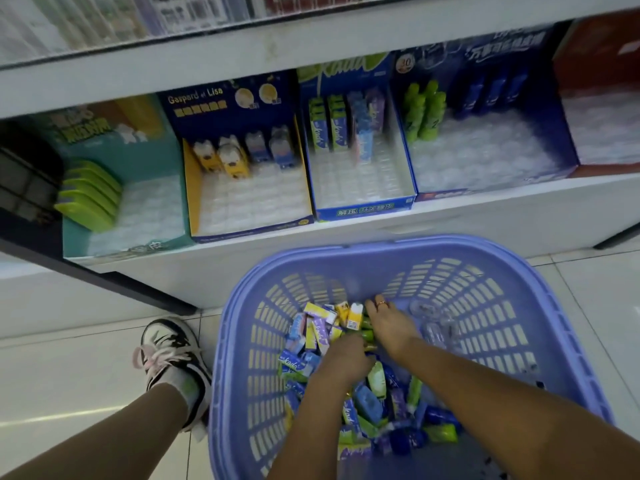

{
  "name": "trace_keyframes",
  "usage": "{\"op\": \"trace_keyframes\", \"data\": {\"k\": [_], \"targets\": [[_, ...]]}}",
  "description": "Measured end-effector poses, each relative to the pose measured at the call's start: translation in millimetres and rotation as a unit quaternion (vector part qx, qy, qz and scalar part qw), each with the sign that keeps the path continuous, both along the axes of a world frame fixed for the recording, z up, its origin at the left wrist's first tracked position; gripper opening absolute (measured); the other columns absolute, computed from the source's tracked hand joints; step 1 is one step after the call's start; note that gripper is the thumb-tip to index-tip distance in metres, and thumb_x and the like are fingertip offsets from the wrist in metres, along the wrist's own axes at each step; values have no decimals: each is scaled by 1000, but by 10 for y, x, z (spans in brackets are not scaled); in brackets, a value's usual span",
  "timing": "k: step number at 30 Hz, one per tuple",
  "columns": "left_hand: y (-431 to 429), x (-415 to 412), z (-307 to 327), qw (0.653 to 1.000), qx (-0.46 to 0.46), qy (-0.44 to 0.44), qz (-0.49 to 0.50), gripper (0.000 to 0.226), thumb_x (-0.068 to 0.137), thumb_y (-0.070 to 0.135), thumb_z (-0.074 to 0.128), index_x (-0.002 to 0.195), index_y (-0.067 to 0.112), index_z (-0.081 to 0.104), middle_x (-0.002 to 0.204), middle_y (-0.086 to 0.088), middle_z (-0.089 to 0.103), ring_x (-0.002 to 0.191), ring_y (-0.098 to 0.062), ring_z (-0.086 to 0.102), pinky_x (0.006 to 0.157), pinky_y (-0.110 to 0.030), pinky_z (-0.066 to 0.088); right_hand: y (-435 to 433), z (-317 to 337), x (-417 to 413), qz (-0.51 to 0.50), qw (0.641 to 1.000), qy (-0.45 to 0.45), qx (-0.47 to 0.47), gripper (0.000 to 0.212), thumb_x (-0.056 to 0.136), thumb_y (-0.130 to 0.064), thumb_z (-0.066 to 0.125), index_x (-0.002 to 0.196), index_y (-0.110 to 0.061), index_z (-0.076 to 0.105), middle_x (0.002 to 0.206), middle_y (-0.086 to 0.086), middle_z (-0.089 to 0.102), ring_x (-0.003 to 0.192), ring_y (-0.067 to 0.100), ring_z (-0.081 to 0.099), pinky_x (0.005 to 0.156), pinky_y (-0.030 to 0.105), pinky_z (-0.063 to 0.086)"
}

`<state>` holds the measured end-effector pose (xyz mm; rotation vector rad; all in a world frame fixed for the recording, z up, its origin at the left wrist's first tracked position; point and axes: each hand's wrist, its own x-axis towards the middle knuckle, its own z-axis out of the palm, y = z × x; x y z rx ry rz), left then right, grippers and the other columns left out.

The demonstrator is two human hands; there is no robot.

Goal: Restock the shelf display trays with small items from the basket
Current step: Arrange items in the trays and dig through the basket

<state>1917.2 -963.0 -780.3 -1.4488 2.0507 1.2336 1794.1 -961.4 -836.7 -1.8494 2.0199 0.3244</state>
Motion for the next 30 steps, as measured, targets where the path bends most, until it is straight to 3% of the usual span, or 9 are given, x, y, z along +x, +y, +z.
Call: {"op": "trace_keyframes", "data": {"k": [5, 8, 12, 15, 17, 20, 23, 27, 30], "targets": [[-160, 32, 229, 988, 43, 88, 116, 42, 96, 27, 52, 134, 11, 50, 137, -9, 51, 120, -26, 52, 99, -37, 44, 95, 2, -60, -101, 993, 4, 63, 44, 92, -4, 43, 134, -4, 29, 141, 16, 34, 119, 33, 50, 86, 41, 47], [-219, 69, 340, 979, 28, 122, 159, 41, 96, 26, 53, 134, 11, 51, 136, -8, 52, 120, -24, 52, 97, -33, 44, 206, 1, -196, -111, 988, 5, 108, 55, 98, -6, 36, 146, 1, 10, 150, 18, 27, 128, 31, 45, 94, 37, 44], [-246, 109, 458, 970, 12, 146, 192, 36, 94, 23, 55, 126, 7, 58, 127, -11, 60, 114, -22, 57, 89, -26, 43, 324, 150, -299, -133, 975, -59, 169, 57, 100, -16, 38, 144, 10, 12, 148, 21, 33, 132, 31, 40, 104, 36, 35], [-256, 132, 570, 961, 7, 163, 221, 33, 95, 27, 55, 120, 6, 61, 119, -14, 64, 107, -27, 60, 90, -33, 48, 268, 529, -318, -127, 963, -152, 183, 52, 97, -22, 46, 138, 5, 28, 116, 20, 56, 98, 29, 60, 76, 31, 48], [-269, 159, 673, 945, 43, 182, 269, 34, 95, 36, 54, 120, 13, 57, 116, -9, 61, 98, -27, 63, 87, -40, 52, 178, 850, -307, -125, 953, -234, 146, 35, 94, -19, 52, 125, -8, 41, 88, 9, 56, 63, 18, 54, 49, 24, 41], [-292, 194, 908, 901, 152, 252, 320, 32, 94, 41, 52, 114, 16, 55, 102, -8, 61, 78, -21, 65, 69, -31, 56, -19, 1374, -243, -19, 967, -244, 67, 20, 88, -18, 60, 104, -17, 47, 110, 12, 60, 86, 18, 54, 63, 25, 34], [-356, 260, 1177, 847, 194, 359, 340, 32, 95, 36, 52, 102, 7, 64, 86, -12, 70, 68, -18, 68, 63, -26, 59, -153, 1854, -148, 61, 969, -240, -14, 32, 87, -27, 64, 115, -16, 55, 118, 2, 62, 106, 17, 57, 85, 28, 45], [-447, 354, 1497, 831, 161, 414, 334, 24, 97, 24, 51, 91, 7, 67, 68, -6, 69, 61, -12, 65, 68, -26, 57, -188, 2306, -94, 90, 963, -245, -63, 17, 83, -32, 69, 95, -27, 57, 87, -15, 61, 85, 8, 55, 64, 5, 38], [-485, 388, 1676, 793, 158, 470, 354, 19, 97, 10, 48, 94, 5, 66, 70, -3, 68, 56, -9, 63, 56, -19, 55, -226, 2520, -172, 17, 933, -333, -132, 30, 78, -40, 72, 97, -21, 59, 85, -6, 64, 80, 12, 58, 71, 22, 45]]}}
